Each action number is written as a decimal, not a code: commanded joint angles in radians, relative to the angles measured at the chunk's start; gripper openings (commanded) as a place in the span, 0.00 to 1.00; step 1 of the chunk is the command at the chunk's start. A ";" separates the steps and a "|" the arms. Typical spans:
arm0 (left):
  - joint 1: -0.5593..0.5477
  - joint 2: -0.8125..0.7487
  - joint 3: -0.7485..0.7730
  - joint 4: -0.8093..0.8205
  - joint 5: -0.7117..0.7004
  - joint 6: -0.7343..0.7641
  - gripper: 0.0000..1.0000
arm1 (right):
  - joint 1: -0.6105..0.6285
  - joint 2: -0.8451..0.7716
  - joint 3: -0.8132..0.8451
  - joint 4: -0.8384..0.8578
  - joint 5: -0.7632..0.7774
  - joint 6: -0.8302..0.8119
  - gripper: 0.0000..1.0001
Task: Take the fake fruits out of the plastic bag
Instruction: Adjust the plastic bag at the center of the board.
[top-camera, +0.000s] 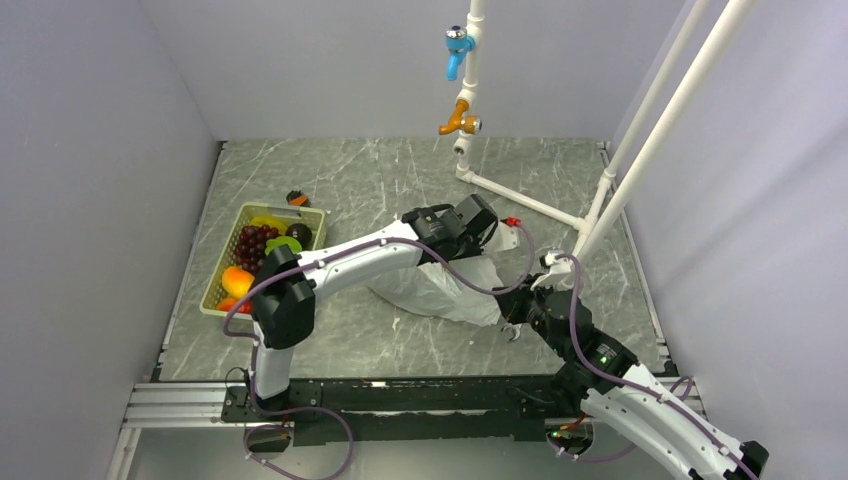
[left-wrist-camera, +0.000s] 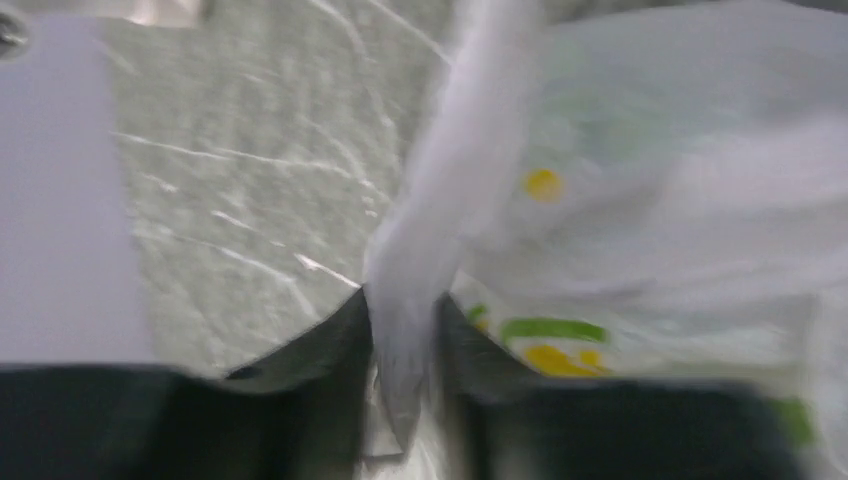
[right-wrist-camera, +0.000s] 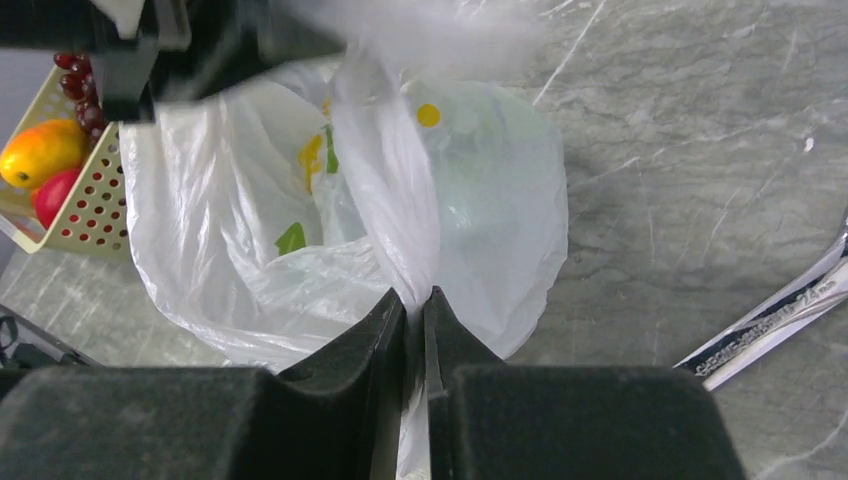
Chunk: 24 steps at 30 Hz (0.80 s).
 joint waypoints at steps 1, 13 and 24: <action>0.004 -0.058 0.007 0.220 -0.267 -0.100 0.05 | 0.000 0.007 0.016 0.010 0.019 0.045 0.08; 0.238 -0.434 -0.310 0.600 0.129 -0.785 0.00 | 0.000 -0.110 -0.183 0.320 -0.177 0.082 0.06; 0.428 -0.691 -0.848 1.343 0.663 -1.129 0.00 | 0.006 0.195 -0.125 0.452 -0.547 0.032 0.43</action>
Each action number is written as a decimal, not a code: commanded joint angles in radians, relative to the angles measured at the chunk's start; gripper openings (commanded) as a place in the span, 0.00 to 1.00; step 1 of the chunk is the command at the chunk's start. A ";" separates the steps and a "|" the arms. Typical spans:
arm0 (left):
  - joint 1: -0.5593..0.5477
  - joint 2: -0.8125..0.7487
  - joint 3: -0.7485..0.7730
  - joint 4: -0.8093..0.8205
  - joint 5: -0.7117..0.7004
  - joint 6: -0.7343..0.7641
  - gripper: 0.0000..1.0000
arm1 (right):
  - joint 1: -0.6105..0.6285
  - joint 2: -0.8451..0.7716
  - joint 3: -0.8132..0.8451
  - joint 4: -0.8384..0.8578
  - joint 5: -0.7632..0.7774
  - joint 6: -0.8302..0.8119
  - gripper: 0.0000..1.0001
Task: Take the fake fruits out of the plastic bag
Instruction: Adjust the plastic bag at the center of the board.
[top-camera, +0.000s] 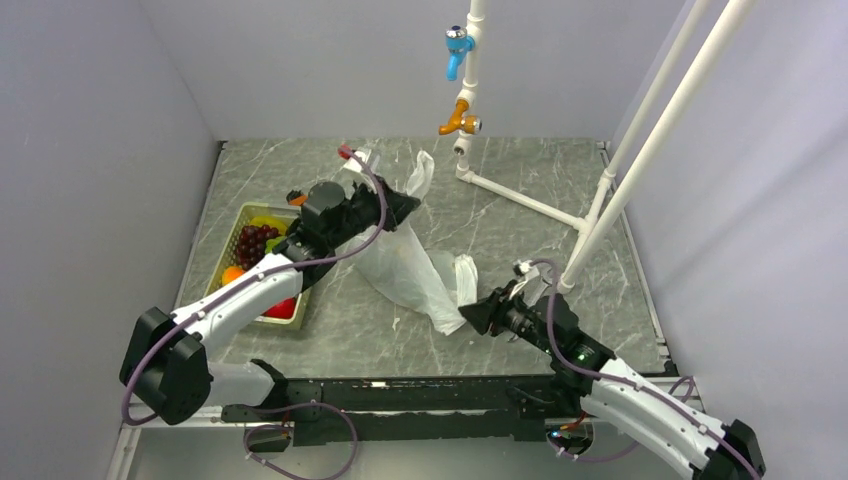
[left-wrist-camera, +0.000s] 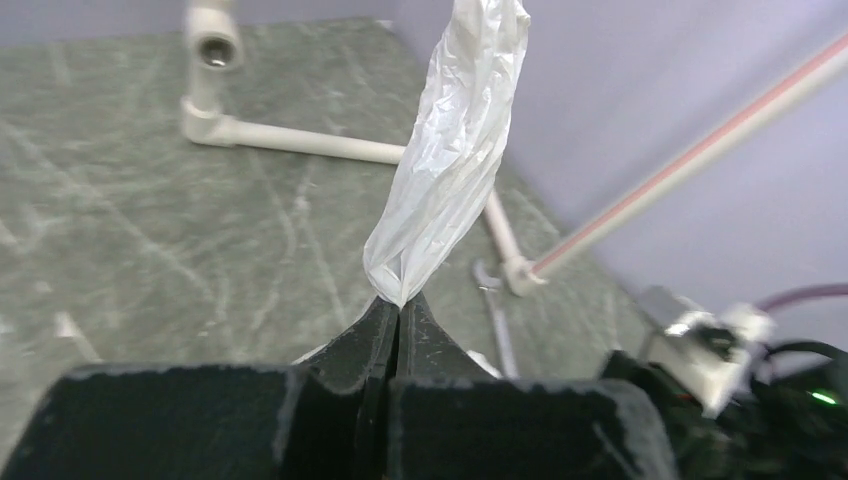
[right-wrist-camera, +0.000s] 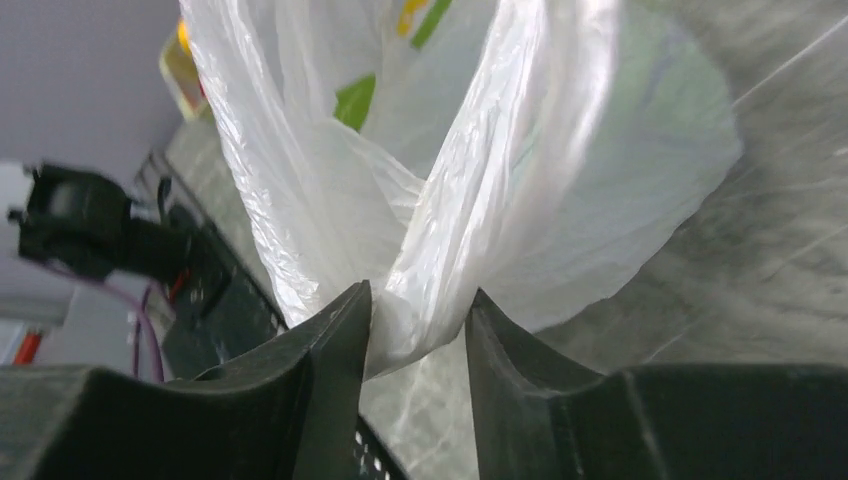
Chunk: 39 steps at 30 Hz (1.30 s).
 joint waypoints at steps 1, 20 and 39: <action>0.019 -0.053 -0.096 0.382 0.235 -0.157 0.00 | 0.015 0.146 0.074 0.038 -0.263 -0.026 0.44; 0.132 0.045 -0.063 0.531 0.403 -0.273 0.00 | 0.161 0.183 0.469 -0.485 0.239 0.093 0.99; 0.207 0.085 0.019 0.321 0.269 -0.332 0.00 | 0.132 0.065 0.466 -0.458 0.010 -0.010 0.27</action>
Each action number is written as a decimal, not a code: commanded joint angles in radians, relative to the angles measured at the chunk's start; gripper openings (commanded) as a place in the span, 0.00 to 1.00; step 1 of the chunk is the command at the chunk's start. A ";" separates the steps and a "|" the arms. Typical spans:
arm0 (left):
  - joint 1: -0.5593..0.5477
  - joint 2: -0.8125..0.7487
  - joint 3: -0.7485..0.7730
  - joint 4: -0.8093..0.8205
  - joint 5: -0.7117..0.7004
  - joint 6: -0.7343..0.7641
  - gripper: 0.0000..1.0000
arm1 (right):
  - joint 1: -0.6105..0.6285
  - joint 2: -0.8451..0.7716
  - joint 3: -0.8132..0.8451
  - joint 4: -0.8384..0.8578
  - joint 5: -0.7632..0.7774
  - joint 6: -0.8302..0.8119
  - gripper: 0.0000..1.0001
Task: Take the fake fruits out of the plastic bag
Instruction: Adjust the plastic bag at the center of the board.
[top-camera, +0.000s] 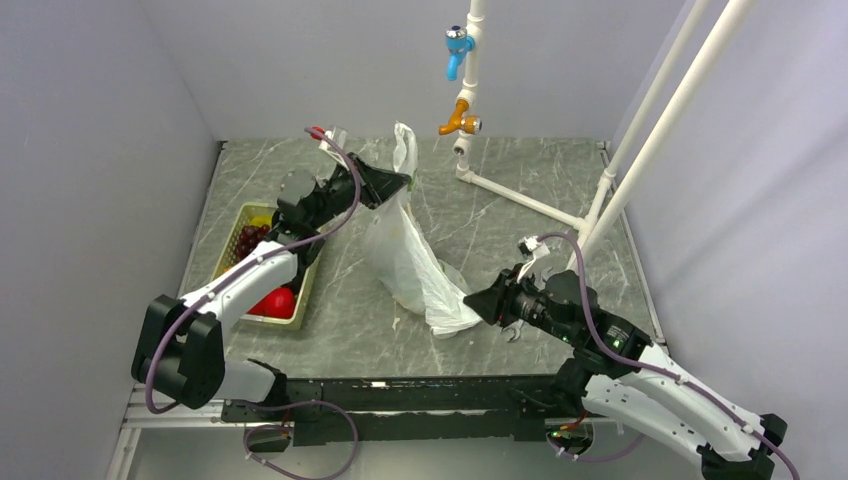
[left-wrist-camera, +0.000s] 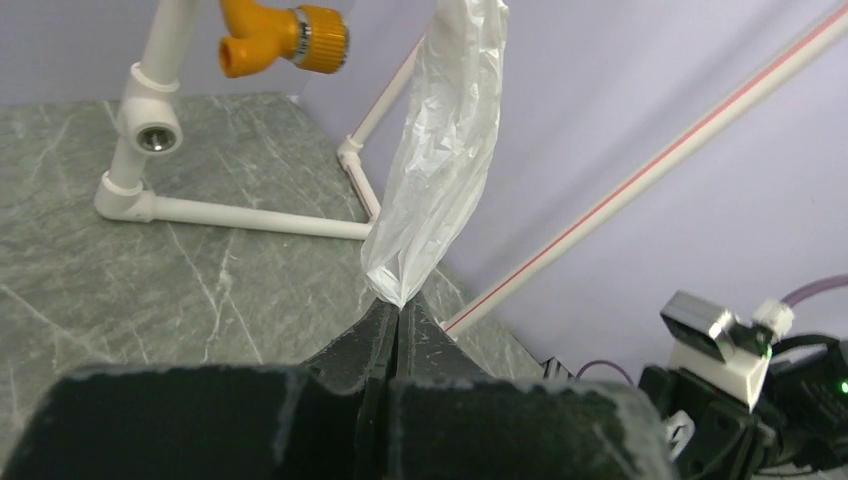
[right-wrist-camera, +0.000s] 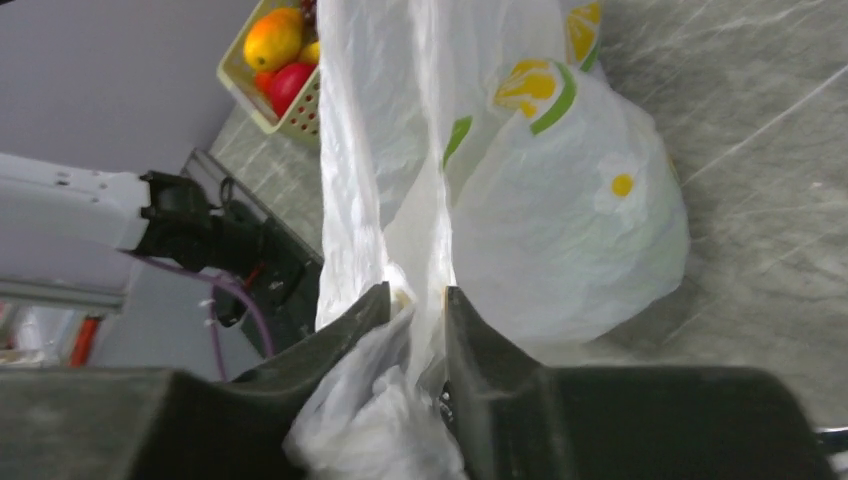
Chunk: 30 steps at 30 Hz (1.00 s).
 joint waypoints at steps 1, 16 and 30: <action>0.032 0.039 0.099 -0.109 -0.064 -0.032 0.00 | -0.002 -0.063 -0.024 0.054 -0.103 -0.023 0.23; 0.093 0.214 0.287 -0.113 0.013 -0.108 0.00 | 0.032 0.063 -0.021 0.371 -0.418 0.063 0.24; 0.100 0.218 0.239 0.017 0.146 -0.194 0.00 | 0.072 0.092 0.320 -0.085 -0.184 -0.230 0.86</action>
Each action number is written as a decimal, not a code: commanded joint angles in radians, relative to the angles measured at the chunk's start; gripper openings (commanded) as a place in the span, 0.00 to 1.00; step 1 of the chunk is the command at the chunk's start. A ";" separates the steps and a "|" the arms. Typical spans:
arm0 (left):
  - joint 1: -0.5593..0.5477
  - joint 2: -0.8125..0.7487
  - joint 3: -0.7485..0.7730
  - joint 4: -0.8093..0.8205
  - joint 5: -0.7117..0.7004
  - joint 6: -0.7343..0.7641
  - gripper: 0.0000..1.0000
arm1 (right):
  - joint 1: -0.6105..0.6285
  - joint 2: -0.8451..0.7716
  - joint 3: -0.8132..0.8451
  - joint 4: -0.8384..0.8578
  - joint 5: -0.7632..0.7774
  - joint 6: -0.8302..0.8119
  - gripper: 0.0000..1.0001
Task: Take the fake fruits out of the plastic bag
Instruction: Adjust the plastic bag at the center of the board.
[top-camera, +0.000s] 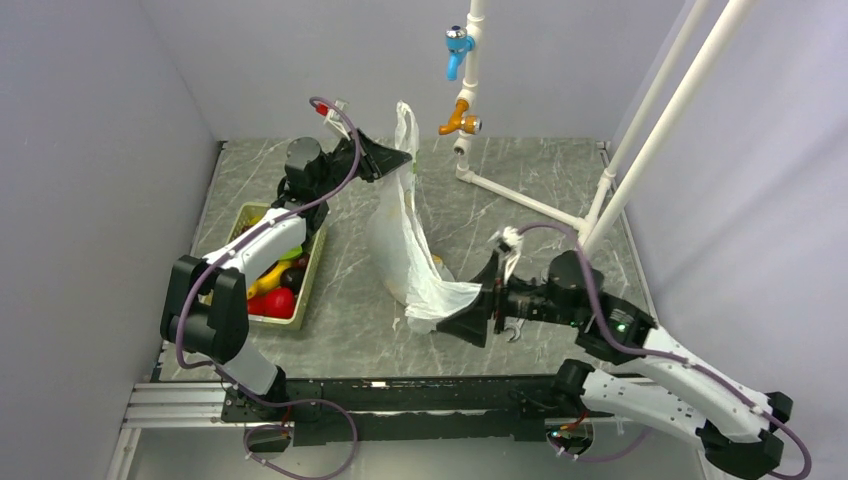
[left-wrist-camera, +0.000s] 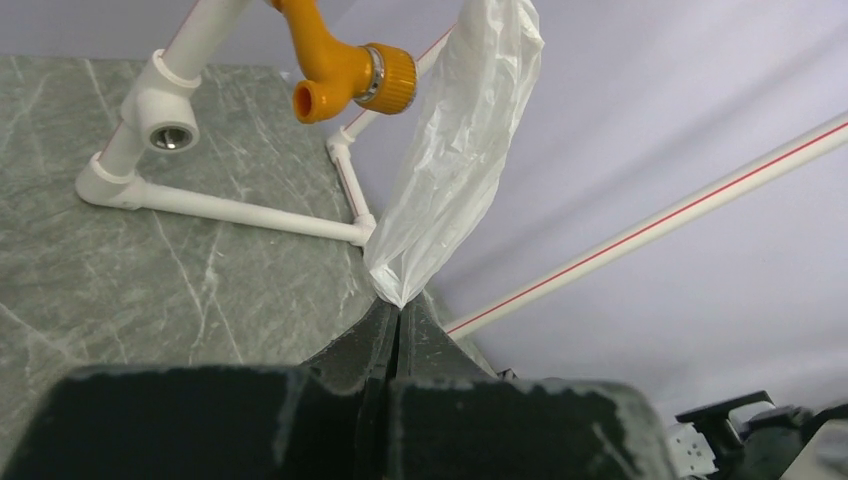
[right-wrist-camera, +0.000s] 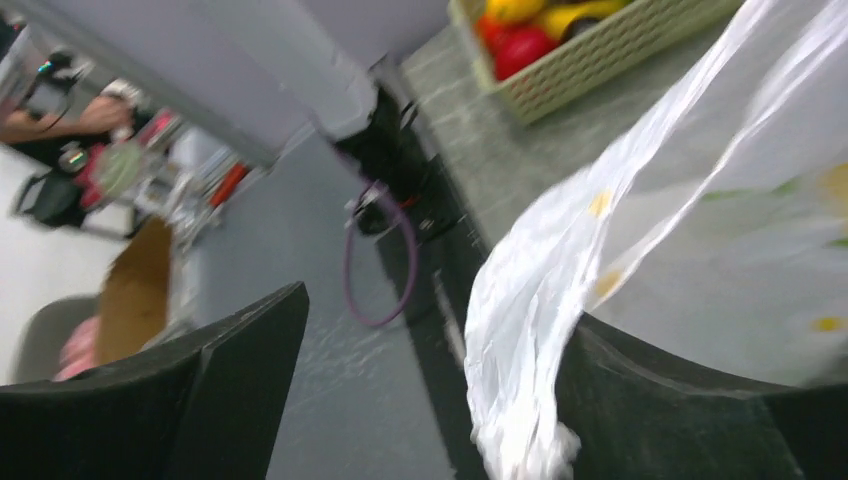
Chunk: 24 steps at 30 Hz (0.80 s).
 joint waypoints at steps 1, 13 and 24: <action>0.006 -0.025 -0.012 0.102 0.053 -0.033 0.00 | 0.001 -0.037 0.206 -0.221 0.335 -0.159 0.90; 0.005 -0.093 -0.032 0.030 0.059 0.006 0.00 | -0.032 0.318 0.562 -0.387 0.725 -0.248 0.99; 0.002 -0.160 -0.057 -0.042 0.057 0.036 0.00 | -0.405 0.524 0.380 0.051 -0.111 -0.159 0.88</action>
